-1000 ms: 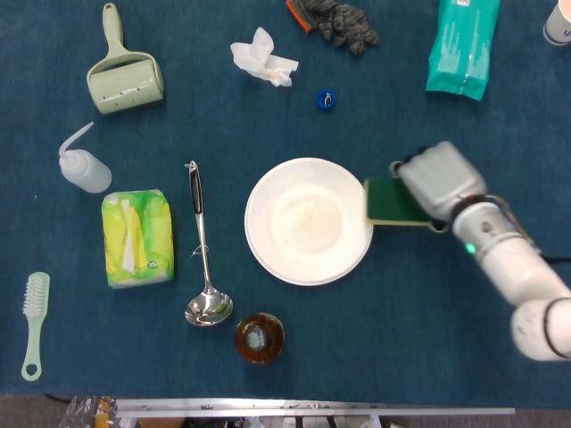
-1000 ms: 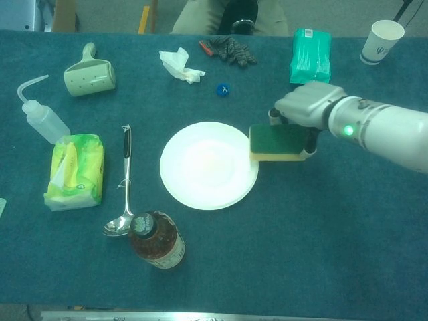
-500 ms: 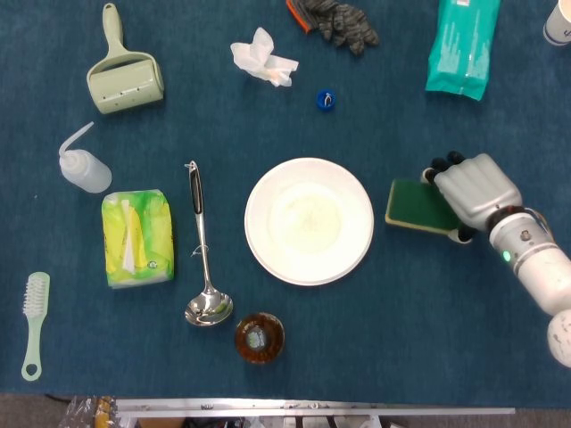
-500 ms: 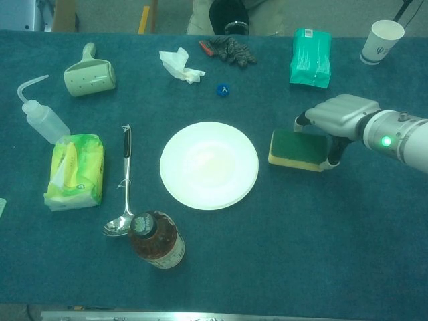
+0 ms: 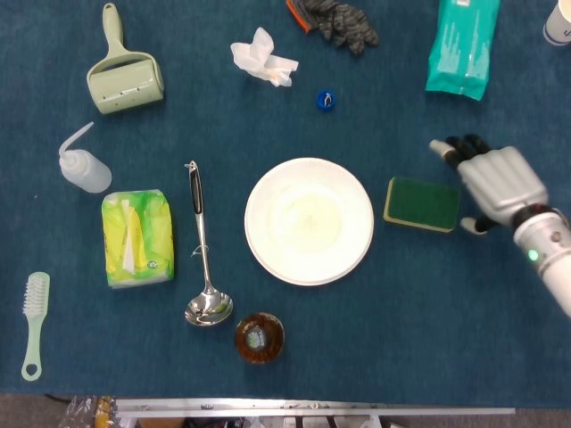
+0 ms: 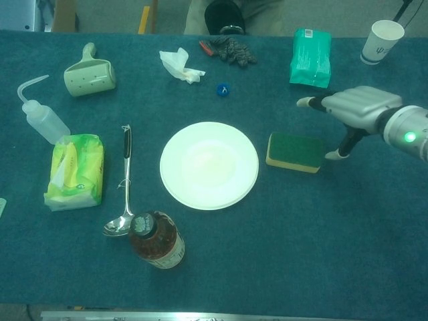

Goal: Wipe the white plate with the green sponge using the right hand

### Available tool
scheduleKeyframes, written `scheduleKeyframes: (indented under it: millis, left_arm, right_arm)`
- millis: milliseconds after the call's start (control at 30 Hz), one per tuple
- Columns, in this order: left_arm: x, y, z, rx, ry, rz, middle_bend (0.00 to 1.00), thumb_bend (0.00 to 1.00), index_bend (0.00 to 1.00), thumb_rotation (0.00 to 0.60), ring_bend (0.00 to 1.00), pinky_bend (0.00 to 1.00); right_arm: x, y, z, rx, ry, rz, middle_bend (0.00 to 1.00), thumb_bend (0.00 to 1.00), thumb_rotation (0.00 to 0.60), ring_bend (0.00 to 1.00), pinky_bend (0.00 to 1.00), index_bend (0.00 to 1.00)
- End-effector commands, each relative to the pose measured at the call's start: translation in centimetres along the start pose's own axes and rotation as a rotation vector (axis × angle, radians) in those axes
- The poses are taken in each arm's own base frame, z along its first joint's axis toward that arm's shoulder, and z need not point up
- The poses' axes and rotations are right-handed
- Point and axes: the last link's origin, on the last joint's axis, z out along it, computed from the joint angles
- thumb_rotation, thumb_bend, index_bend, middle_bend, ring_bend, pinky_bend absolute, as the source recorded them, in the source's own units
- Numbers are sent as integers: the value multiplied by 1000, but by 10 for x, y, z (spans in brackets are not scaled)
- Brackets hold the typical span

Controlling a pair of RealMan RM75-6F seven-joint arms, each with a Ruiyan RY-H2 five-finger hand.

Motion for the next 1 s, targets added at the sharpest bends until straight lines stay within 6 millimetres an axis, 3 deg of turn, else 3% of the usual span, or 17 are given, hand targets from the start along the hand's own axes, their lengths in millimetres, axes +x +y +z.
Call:
scheduleKeyframes:
  millis: [33,500,767,1000]
  left_arm:
    - [1,0,4,0,2,8,263,366,321,600,176,163]
    - [0,7,18,-9,-1,34,229,367,308,600,110,124]
    - [-1,26,16,-59,6,39,229,366,306,600,110,123]
    - [2,33,12,-69,19,38,229,366,306,600,110,123]
  right_arm:
    - [-2,23,-16,-55,98,64,83,165,600,67,385,62]
    - [-21,78,-90,-190,316,113,83,163,600,66,346,61]
    - [-37,89,-134,-254,409,146,83,152,600,58,318,61]
    - [-33,92,-153,-275,477,167,83,148,600,58,318,61]
